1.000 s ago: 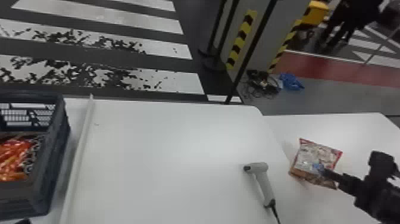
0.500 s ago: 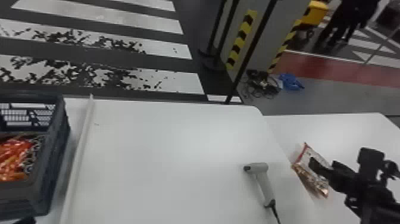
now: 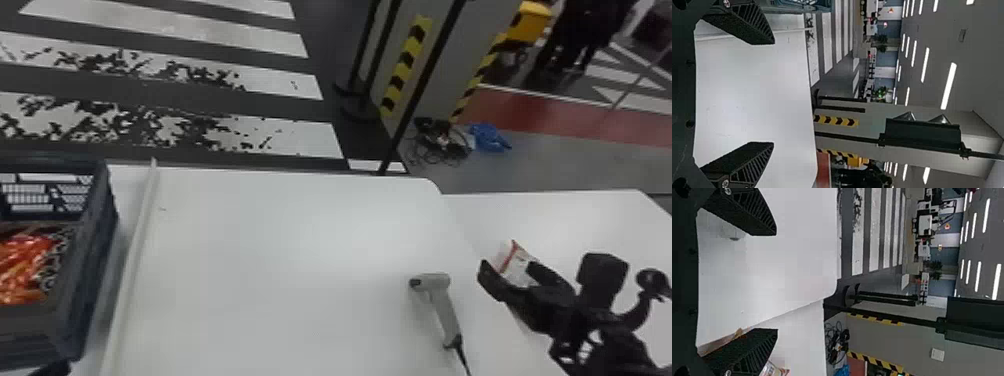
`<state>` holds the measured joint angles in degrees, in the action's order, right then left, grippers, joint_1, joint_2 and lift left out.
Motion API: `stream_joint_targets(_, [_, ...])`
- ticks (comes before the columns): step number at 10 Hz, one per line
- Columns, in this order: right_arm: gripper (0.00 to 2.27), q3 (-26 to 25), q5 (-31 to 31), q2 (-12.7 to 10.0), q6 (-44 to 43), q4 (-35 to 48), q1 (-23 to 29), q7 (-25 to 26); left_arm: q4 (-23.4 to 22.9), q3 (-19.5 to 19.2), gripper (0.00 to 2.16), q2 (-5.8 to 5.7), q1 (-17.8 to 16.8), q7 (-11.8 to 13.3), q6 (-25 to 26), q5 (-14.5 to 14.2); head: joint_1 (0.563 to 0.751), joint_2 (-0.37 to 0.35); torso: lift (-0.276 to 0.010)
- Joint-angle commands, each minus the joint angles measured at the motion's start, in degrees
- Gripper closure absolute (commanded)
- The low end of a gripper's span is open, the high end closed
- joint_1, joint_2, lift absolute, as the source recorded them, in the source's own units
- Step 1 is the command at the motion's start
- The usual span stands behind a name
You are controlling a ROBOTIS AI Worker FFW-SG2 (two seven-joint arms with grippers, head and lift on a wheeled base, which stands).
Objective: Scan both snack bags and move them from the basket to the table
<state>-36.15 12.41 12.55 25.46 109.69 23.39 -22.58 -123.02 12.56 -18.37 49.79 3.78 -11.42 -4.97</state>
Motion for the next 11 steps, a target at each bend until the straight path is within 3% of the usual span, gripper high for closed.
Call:
stream_joint_targets(1, [0.06, 0.4, 2.9, -2.7, 1.0, 6.6, 3.7, 0.0, -0.5, 0.8, 0.07, 0.09, 0.2, -1.6, 0.3, 0.8, 0.695, -0.350, -0.098])
stream_joint_targets(4, [0.08, 4.0, 4.5, -9.4, 1.0, 13.4, 7.4, 0.1, -0.5, 1.4, 0.08, 0.35, 0.2, -4.5, 0.3, 1.2, 0.695, -0.350, -0.098])
stream_joint_targets(6, [0.08, 8.0, 4.8, -11.6, 0.2, 16.1, 11.0, 0.2, -0.4, 1.7, 0.08, 0.97, 0.2, -5.4, 0.5, 1.5, 0.695, -0.350, -0.098])
stream_joint_targets(8, [0.08, 12.1, 4.6, -12.1, -3.2, 18.0, 15.4, 0.9, -0.8, 1.2, 0.08, 1.49, 0.2, -5.5, 1.2, 1.2, 0.695, -0.350, -0.098])
stream_joint_targets(11, [0.07, 18.9, 2.8, -12.1, -18.1, 18.4, 21.7, -0.1, -2.2, 0.8, 0.08, 1.67, 0.2, -6.3, 2.9, 1.1, 0.695, -0.350, -0.098])
